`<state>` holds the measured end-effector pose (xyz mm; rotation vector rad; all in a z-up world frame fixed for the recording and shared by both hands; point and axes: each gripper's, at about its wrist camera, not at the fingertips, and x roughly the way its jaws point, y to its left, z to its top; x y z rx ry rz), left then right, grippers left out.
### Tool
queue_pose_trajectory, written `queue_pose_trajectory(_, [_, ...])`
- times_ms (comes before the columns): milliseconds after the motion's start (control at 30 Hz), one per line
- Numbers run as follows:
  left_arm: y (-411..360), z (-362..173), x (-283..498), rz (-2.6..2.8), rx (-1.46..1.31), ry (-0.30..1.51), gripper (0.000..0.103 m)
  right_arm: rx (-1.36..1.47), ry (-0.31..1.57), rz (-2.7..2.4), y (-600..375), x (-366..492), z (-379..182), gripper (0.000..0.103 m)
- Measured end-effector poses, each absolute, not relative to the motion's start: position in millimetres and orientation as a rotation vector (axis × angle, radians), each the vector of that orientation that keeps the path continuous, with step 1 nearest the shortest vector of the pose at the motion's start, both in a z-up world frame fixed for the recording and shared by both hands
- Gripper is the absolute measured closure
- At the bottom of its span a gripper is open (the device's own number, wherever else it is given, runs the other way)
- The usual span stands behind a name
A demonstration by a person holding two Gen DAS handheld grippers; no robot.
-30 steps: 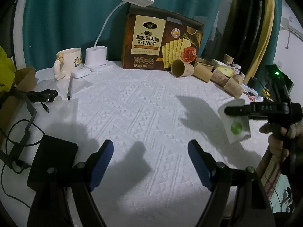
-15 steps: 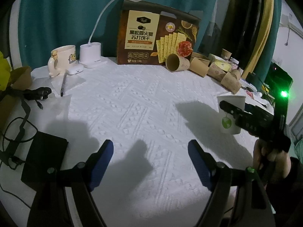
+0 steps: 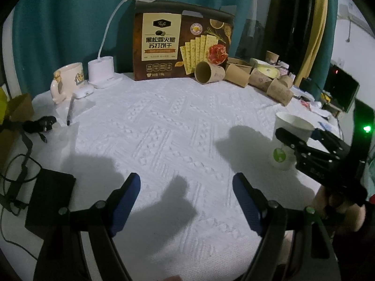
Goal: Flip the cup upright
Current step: 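Carry the white cup with the right gripper and set it upright on the tablecloth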
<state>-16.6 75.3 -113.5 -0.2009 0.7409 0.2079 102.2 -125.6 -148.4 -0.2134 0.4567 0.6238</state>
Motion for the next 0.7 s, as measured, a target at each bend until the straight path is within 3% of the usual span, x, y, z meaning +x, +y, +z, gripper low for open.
queue_pose_trajectory(700, [46,-92,-36,0.212,-0.122,0.677,0.022,-0.15,0.603,0.601,-163,60,-158,0.033])
